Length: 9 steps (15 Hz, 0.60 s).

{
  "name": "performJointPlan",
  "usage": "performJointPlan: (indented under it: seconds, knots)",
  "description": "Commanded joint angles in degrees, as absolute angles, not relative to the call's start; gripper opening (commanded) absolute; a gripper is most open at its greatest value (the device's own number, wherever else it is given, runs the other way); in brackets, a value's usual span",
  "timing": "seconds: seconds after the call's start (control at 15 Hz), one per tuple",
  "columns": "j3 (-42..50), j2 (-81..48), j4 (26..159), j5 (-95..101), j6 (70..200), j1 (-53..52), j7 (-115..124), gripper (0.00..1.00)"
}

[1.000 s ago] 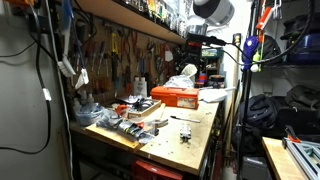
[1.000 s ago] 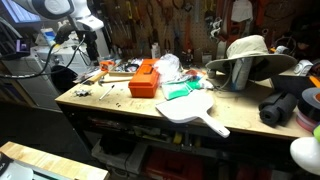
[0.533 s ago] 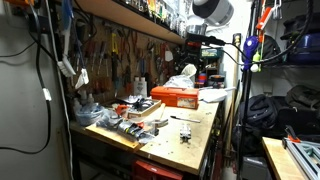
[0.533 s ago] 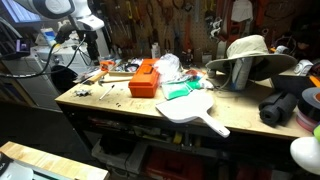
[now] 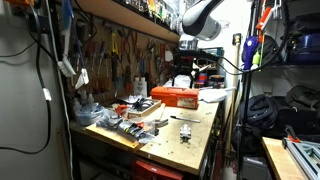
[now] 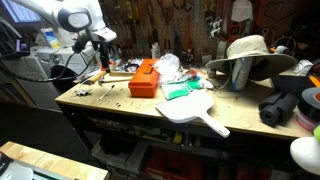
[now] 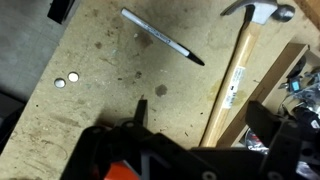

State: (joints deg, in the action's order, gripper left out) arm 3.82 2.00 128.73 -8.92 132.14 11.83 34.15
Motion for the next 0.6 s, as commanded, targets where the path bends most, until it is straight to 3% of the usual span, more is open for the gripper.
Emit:
performJointPlan:
  seconds: [0.0, 0.53]
  knots:
    - [5.80, -5.32, 124.88, -9.01, 135.20, 10.66, 33.85, 1.00]
    - [8.52, -15.84, 117.65, -8.42, 138.45, 9.09, 35.92, 1.00]
